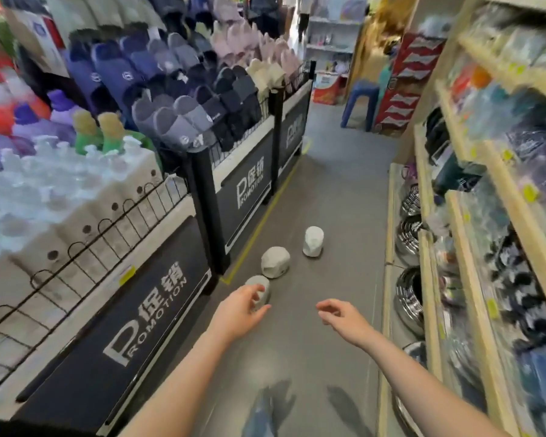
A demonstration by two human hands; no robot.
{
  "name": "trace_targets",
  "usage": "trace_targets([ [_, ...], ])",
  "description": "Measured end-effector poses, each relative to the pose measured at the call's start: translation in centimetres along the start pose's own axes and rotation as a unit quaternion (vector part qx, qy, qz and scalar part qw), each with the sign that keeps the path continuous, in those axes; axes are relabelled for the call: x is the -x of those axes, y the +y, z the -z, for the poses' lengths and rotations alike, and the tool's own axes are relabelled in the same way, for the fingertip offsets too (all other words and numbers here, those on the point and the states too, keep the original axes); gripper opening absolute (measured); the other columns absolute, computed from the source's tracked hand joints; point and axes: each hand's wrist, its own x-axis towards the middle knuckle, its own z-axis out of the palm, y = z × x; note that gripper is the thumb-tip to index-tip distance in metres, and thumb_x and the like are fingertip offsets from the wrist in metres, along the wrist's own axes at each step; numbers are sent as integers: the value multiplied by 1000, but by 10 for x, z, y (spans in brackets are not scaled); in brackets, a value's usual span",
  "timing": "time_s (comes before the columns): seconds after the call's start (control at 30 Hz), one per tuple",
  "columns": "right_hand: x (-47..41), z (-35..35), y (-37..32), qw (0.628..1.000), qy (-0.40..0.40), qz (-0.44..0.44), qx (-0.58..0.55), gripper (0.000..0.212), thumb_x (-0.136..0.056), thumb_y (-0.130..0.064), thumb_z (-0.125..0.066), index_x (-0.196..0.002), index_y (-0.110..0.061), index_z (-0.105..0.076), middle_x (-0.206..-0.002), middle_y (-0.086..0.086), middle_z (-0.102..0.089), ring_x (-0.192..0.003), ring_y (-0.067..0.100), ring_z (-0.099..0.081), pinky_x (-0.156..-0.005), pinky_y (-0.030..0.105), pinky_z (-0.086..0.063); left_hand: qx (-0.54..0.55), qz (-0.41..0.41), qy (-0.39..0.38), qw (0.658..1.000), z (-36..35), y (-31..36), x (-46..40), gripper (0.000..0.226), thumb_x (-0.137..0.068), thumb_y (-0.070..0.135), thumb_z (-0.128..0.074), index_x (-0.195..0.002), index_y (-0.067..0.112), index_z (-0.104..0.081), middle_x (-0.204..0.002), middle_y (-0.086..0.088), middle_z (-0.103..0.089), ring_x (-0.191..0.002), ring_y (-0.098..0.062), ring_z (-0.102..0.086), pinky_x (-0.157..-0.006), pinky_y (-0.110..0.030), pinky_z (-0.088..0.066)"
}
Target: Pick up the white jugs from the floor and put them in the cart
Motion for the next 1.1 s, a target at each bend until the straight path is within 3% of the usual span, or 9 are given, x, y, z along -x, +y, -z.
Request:
trace_targets([
  [0.1, -52, 29, -4, 999, 31, -16, -40, 17, -89, -4, -55, -105, -6, -61, -80, 1, -59, -68, 9, -51, -51, 4, -39, 5, -24, -13, 1000, 7, -6, -75, 35, -84, 36, -61, -116, 23, -54, -101, 7, -59, -90, -10, -58, -86, -36, -49],
  [0.33, -169, 81, -12, 991, 76, -55, -99, 16, -88, -8, -58, -104, -13, -57, -82, 4, -55, -62, 7, -48, -52, 6, -39, 1, -28, -41, 999, 26, -15, -228, 39, -86, 37, -61, -121, 24, -52, -105, 6, -59, -94, -6, -56, -85, -23, -46],
  [0.47, -233, 81, -11, 991, 44, -68, -108, 24, -88, -12, -59, -112, -14, -56, -80, -5, -52, -66, 5, -48, -58, 5, -38, 14, 4, -61, 998, 20, -33, -283, 41, -85, 38, -62, -122, 23, -52, -107, 4, -58, -98, -8, -56, -87, -21, -44],
  [0.57, -285, 69, -2, 992, -3, -66, -109, 32, -87, -13, -62, -117, -17, -52, -91, 1, -50, -70, 4, -47, -65, 6, -39, 24, 36, -45, 998, 7, -65, -311, 42, -84, 39, -64, -122, 25, -52, -107, 4, -58, -99, -11, -57, -89, -29, -47],
  [0.67, -339, 50, 15, 990, -56, -77, -108, 41, -85, -11, -63, -123, -19, -49, -97, 2, -46, -71, 3, -48, -60, 2, -40, 38, 91, -15, 995, -15, -108, -323, 47, -82, 41, -65, -125, 25, -50, -111, 4, -58, -103, -10, -55, -92, -31, -47],
  [0.77, -390, 20, 41, 988, -102, -76, -84, 48, -82, -12, -67, -125, -23, -47, -103, 3, -46, -72, 3, -50, -60, 2, -41, 58, 147, 0, 987, -53, -162, -322, 59, -77, 49, -67, -128, 26, -48, -115, 9, -54, -108, -9, -53, -93, -26, -44],
  [0.93, -485, -52, 123, 985, -139, -75, -65, 54, -77, -17, -73, -122, -29, -45, -112, 4, -48, -96, 14, -50, -79, 17, -41, 86, 216, 0, 973, -167, -276, -322, 93, -56, 77, -51, -134, 27, -42, -125, 6, -50, -115, -11, -49, -102, -30, -39],
  [1.1, -567, -149, 234, 985, -155, -46, -58, 67, -74, -15, -76, -132, -20, -44, -123, 5, -45, -111, 15, -44, -91, 21, -36, 127, 274, -9, 953, -305, -382, -336, 115, -49, 77, -67, -143, 23, -30, -138, -6, -45, -128, -20, -42, -107, -32, -31],
])
